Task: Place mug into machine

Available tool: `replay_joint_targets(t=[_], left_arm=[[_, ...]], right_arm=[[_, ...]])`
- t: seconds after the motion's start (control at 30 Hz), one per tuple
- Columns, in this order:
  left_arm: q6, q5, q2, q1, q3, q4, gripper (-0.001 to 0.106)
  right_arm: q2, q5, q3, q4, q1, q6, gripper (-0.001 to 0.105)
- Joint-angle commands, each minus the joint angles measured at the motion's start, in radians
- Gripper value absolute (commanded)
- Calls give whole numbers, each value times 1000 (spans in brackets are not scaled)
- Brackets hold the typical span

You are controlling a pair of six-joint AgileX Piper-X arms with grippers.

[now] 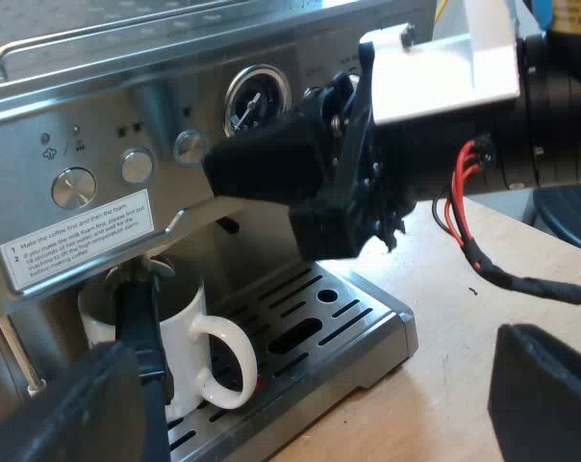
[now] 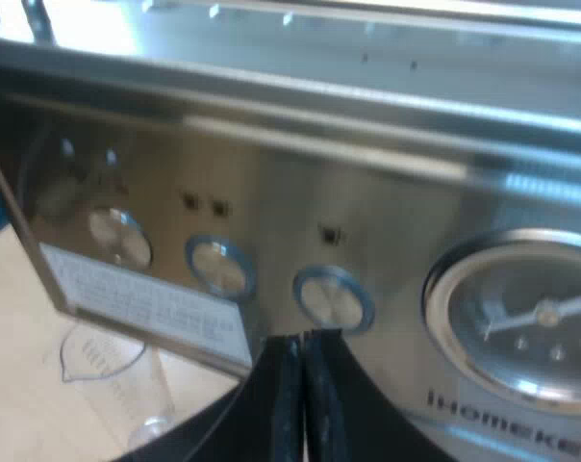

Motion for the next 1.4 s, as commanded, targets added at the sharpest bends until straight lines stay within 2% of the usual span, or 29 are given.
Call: replay_joint_targets(t=[0.03, 0.43, 0.63, 0.83, 1.1, 1.4], left_arm=[[-14, 8, -3, 0, -5, -4, 74], [-14, 8, -3, 0, -5, -4, 74], [-14, 8, -3, 0, -5, -4, 74], [-12, 8, -3, 0, -5, -4, 74], [-12, 8, -3, 0, -5, -4, 74], [-12, 8, -3, 0, -5, -4, 74]], right_arm=[[-2, -9, -14, -23, -11, -17, 0], [18, -32, -26, -23, -11, -17, 0], [59, -22, -79, -18, -11, -17, 0], [78, 11, -97, 5, -11, -17, 0], [79, 112, -97, 8, -11, -39, 0], [79, 134, -97, -17, -18, -39, 0]])
